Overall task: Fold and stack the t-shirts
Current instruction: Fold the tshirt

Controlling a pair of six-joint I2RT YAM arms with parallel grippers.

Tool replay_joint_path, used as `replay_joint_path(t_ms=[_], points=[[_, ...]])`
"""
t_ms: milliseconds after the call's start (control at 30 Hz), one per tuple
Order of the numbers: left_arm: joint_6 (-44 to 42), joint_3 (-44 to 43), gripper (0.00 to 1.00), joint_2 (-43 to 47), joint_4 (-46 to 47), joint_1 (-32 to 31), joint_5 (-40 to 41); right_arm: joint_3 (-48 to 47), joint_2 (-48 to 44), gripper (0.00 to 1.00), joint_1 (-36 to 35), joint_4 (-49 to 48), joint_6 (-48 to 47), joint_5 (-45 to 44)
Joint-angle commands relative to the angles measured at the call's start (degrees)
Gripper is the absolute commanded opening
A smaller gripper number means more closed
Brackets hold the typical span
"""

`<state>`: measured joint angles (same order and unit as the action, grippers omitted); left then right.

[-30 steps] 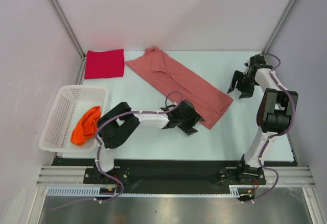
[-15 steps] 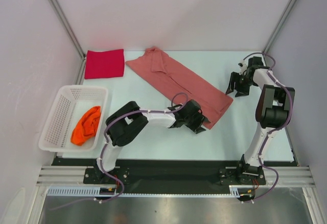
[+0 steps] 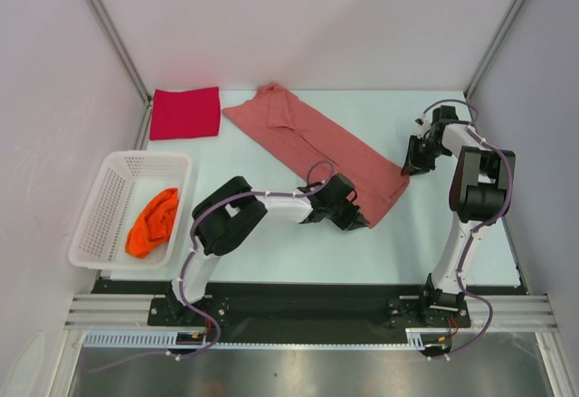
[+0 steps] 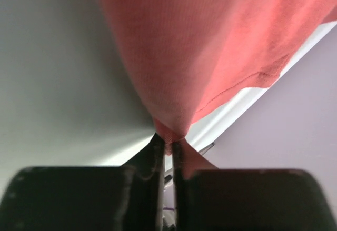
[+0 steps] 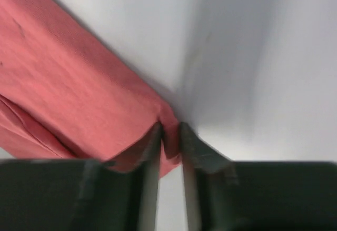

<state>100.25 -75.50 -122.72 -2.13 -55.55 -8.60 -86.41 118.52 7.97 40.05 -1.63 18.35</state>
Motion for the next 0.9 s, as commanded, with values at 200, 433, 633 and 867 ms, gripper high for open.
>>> replay_joint_path(t_ms=[200,433,633,867], points=[[-22.24,-2.28,0.00,2.55,-15.52,1.06,-1.42,14.85,-10.75,0.00,-3.38,4.06,14.28,-1.82],[-32.04,16.31,0.00,16.16,-19.05,1.58,-3.17,33.82,-26.57,0.00,-9.62,4.77,24.12,1.35],[-37.67,33.01,0.00,28.92,-20.62,1.32,-3.97,45.78,-43.71,0.00,-21.04,6.09,32.90,-1.13],[-39.43,47.37,0.04,48.26,-22.21,-0.35,-1.69,58.87,-58.12,0.00,-38.01,0.03,51.09,-2.26]])
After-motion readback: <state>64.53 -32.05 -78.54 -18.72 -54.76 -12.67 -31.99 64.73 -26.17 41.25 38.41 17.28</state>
